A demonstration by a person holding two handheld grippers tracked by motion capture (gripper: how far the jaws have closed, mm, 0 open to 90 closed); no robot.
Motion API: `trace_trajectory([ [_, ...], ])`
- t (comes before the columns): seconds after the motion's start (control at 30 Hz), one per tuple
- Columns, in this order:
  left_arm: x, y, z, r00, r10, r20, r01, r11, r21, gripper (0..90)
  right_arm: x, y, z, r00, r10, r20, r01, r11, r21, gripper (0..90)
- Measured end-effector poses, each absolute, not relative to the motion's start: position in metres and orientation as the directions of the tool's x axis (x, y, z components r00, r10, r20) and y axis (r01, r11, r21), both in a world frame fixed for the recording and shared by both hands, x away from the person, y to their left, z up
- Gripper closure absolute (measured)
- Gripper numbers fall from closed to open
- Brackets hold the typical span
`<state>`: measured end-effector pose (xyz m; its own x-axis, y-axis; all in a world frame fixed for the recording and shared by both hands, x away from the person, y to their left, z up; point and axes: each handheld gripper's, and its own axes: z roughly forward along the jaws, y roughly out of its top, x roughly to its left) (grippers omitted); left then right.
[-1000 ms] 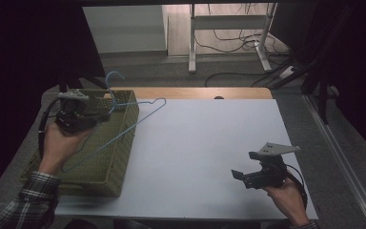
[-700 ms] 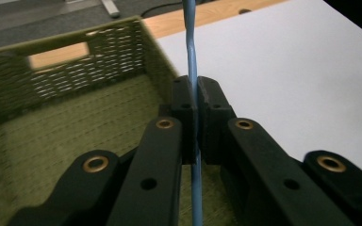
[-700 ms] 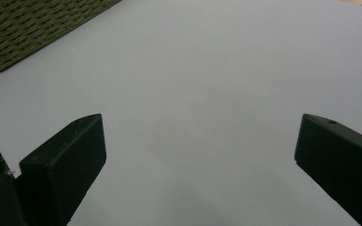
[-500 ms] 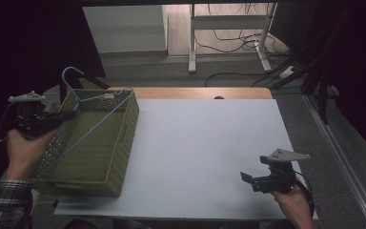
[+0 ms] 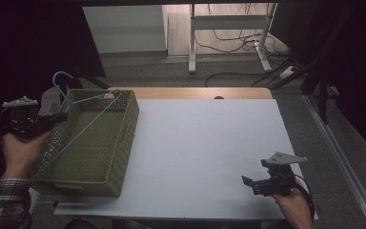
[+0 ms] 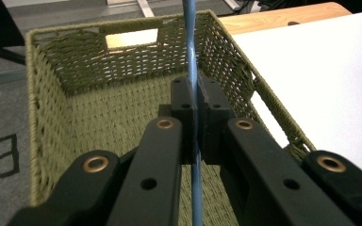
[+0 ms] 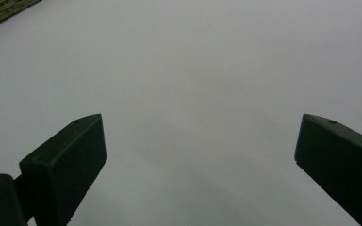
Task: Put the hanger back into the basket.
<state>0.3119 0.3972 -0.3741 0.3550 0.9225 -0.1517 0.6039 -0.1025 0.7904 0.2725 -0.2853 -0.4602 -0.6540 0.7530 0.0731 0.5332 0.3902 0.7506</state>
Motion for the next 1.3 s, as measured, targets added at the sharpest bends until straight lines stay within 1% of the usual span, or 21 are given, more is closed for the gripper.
trace_trajectory([
  [0.27, 0.324, 0.394, -0.394, 0.385, 0.911, -0.151, 0.598, -0.121, 0.793, 87.5, 0.273, -0.284, -0.461, -0.659, 0.749, 0.073, 0.535, 0.398, 0.745, 2.5],
  [0.47, 0.329, 0.399, -0.414, 0.38, 0.91, -0.164, 0.612, -0.115, 0.782, 87.5, 0.273, -0.283, -0.462, -0.664, 0.745, 0.068, 0.532, 0.406, 0.743, 2.5],
  [0.63, 0.336, 0.4, -0.433, 0.358, 0.917, -0.174, 0.657, -0.115, 0.745, 87.4, 0.273, -0.283, -0.462, -0.668, 0.742, 0.066, 0.529, 0.411, 0.742, 2.4],
  [0.77, 0.343, 0.401, -0.447, 0.327, 0.934, -0.146, 0.703, -0.137, 0.698, 87.3, 0.273, -0.283, -0.463, -0.669, 0.741, 0.061, 0.525, 0.413, 0.744, 2.4],
  [0.83, 0.345, 0.405, -0.451, 0.306, 0.938, -0.164, 0.721, -0.116, 0.684, 87.2, 0.273, -0.283, -0.463, -0.67, 0.74, 0.061, 0.524, 0.412, 0.746, 2.4],
  [0.93, 0.346, 0.41, -0.457, 0.273, 0.948, -0.166, 0.75, -0.101, 0.654, 86.8, 0.274, -0.283, -0.464, -0.671, 0.739, 0.06, 0.525, 0.416, 0.742, 2.4],
  [1.0, 0.347, 0.409, -0.461, 0.255, 0.959, -0.123, 0.765, -0.122, 0.633, 86.5, 0.274, -0.282, -0.465, -0.674, 0.737, 0.056, 0.523, 0.423, 0.74, 2.4],
  [1.03, 0.348, 0.409, -0.464, 0.251, 0.961, -0.118, 0.774, -0.126, 0.621, 86.3, 0.274, -0.282, -0.466, -0.675, 0.736, 0.055, 0.522, 0.424, 0.74, 2.4],
  [1.1, 0.348, 0.407, -0.464, 0.247, 0.964, -0.099, 0.769, -0.133, 0.625, 85.4, 0.274, -0.281, -0.466, -0.675, 0.736, 0.052, 0.521, 0.426, 0.74, 2.4],
  [1.17, 0.346, 0.406, -0.459, 0.256, 0.96, -0.115, 0.741, -0.119, 0.66, 77.8, 0.274, -0.281, -0.466, -0.675, 0.736, 0.051, 0.521, 0.426, 0.74, 2.4],
  [1.2, 0.344, 0.406, -0.455, 0.257, 0.957, -0.131, 0.729, -0.103, 0.677, 76.7, 0.274, -0.281, -0.466, -0.674, 0.737, 0.051, 0.521, 0.425, 0.74, 2.4],
  [1.23, 0.344, 0.405, -0.453, 0.259, 0.957, -0.131, 0.723, -0.102, 0.683, 72.3, 0.274, -0.281, -0.466, -0.673, 0.737, 0.052, 0.521, 0.423, 0.741, 2.4],
  [1.3, 0.342, 0.4, -0.446, 0.275, 0.953, -0.125, 0.706, -0.112, 0.7, 66.9, 0.274, -0.28, -0.466, -0.673, 0.738, 0.051, 0.52, 0.423, 0.742, 2.4],
])
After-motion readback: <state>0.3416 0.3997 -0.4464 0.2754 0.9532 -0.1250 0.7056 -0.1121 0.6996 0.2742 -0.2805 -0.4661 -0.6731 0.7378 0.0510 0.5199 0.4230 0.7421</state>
